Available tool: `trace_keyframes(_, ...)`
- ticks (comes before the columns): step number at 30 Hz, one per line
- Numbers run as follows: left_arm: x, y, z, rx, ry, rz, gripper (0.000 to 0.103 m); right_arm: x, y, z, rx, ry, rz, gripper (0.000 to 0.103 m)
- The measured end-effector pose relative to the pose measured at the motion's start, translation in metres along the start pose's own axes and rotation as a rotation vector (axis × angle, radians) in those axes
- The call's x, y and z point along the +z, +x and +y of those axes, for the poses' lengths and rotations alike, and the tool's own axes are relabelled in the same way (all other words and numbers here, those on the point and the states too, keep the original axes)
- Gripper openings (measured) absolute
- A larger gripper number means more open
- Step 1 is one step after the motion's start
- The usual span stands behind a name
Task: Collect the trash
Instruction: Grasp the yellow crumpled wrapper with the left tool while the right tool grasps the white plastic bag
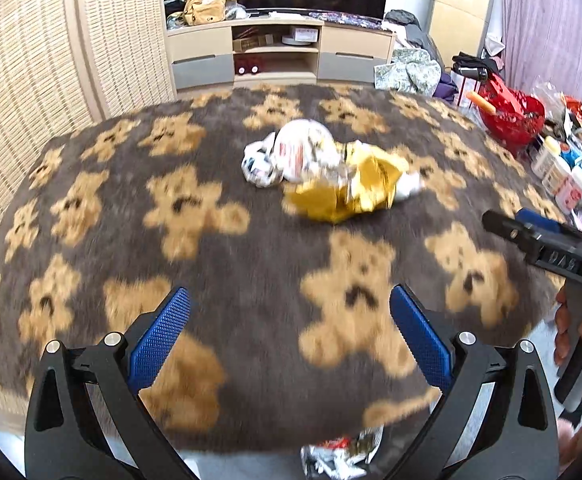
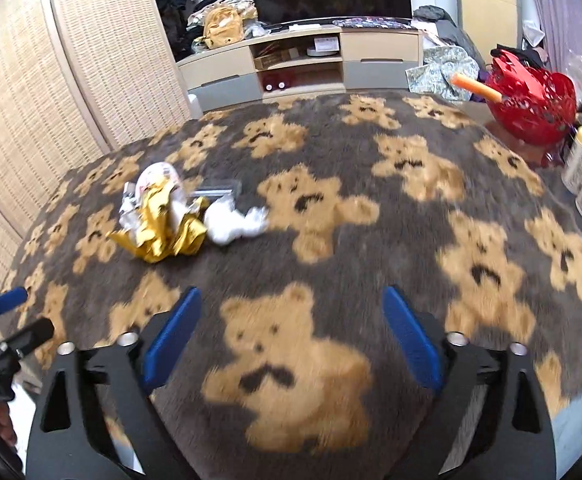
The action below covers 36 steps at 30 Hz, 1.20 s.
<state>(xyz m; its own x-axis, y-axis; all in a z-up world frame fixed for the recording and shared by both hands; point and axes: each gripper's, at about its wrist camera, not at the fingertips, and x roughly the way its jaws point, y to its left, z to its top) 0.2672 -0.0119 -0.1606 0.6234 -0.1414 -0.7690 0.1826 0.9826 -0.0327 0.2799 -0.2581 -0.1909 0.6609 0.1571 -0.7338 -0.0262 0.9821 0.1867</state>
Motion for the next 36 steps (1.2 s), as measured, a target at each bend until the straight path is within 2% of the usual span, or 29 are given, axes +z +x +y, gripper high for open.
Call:
trace_keyframes(3, 0.018, 0.012, -0.003, -0.018, 0.009, -0.013, 0.093, 0.010, 0.012, -0.002, 0.001, -0.005, 0.000, 0.075)
trace_keyframes(5, 0.029, 0.021, -0.005, -0.017, 0.016, -0.018, 0.085, 0.016, 0.020, -0.003, 0.002, -0.004, -0.001, 0.068)
trace_keyframes(14, 0.060, 0.066, -0.009, -0.046, -0.008, 0.008, 0.074, 0.042, 0.047, 0.002, 0.019, 0.008, -0.019, 0.060)
trace_keyframes(19, 0.062, 0.090, -0.011, -0.051, 0.016, 0.047, 0.065, 0.053, 0.065, 0.011, 0.044, -0.006, 0.002, 0.058)
trace_keyframes(28, 0.060, 0.101, -0.005, -0.151, 0.047, 0.047, 0.030, 0.048, 0.100, 0.043, 0.092, -0.072, 0.075, 0.058)
trace_keyframes(30, 0.060, 0.102, -0.005, -0.148, 0.057, 0.040, 0.024, 0.046, 0.103, 0.048, 0.105, -0.074, 0.079, 0.047)
trace_keyframes(32, 0.060, 0.103, -0.004, -0.158, 0.059, 0.039, 0.022, 0.044, 0.104, 0.053, 0.130, -0.076, 0.085, 0.028)
trace_keyframes(36, 0.059, 0.101, -0.007, -0.160, 0.072, 0.030, 0.015, 0.042, 0.100, 0.060, 0.135, -0.107, 0.086, 0.021)
